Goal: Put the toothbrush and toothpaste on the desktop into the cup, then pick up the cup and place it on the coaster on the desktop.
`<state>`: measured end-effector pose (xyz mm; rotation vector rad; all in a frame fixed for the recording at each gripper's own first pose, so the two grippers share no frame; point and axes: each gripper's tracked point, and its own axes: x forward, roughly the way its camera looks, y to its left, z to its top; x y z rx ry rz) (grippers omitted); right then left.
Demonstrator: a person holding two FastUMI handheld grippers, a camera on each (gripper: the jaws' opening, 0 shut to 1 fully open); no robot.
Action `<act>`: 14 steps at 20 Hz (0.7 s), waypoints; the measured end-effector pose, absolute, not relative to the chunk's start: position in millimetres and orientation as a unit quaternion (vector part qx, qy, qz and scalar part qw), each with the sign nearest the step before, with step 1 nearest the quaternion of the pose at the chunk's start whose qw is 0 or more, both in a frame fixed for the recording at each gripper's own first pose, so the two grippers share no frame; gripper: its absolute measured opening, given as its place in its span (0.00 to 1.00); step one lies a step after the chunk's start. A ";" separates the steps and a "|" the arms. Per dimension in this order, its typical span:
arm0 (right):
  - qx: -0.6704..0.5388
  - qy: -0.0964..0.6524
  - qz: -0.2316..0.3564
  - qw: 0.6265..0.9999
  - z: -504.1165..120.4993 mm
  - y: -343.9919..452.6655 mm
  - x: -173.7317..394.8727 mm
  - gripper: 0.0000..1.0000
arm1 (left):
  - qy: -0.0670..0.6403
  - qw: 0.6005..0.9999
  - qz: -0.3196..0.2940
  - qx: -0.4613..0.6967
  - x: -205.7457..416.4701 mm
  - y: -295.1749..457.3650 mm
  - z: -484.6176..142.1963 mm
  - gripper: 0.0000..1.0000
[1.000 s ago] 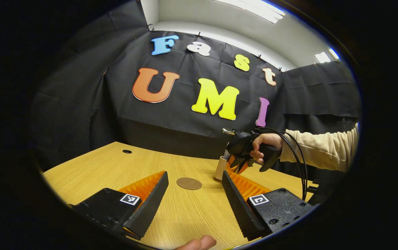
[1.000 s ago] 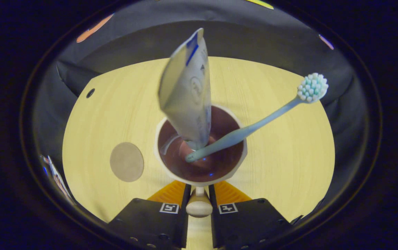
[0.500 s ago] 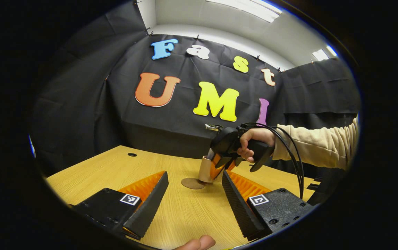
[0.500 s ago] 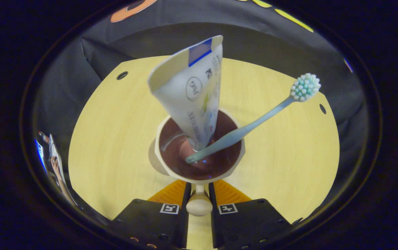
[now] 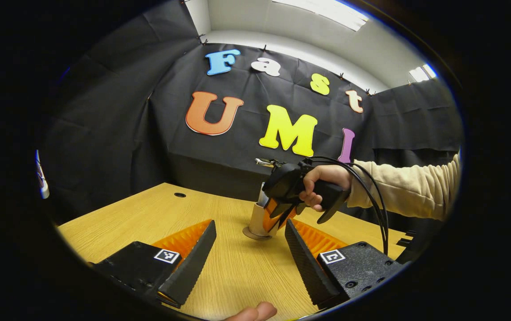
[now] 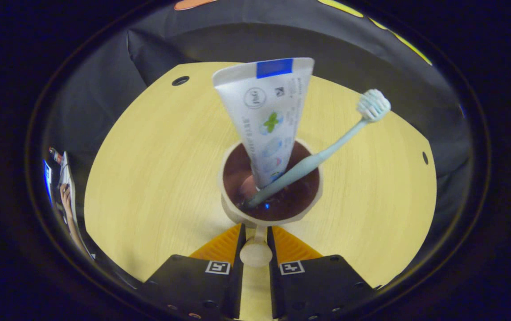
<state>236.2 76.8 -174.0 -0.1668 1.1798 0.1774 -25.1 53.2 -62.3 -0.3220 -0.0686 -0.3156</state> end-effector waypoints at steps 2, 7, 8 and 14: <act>-0.076 0.556 0.087 0.823 -174.1 79.8 233.6 0.24 | -0.032 0.974 -0.159 -0.156 -27.6 48.4 -63.0 0.98; -0.076 0.549 0.091 0.827 -174.0 83.2 235.3 0.24 | -0.031 0.975 -0.160 -0.148 -31.8 40.6 -60.9 0.98; -0.072 0.548 0.088 0.829 -173.7 82.0 235.4 0.24 | -0.029 0.976 -0.158 -0.148 -32.7 39.9 -61.6 0.98; -0.042 0.545 0.115 0.830 -175.6 78.1 213.1 0.35 | 0.021 0.980 -0.120 -0.155 -24.9 38.0 -75.4 0.98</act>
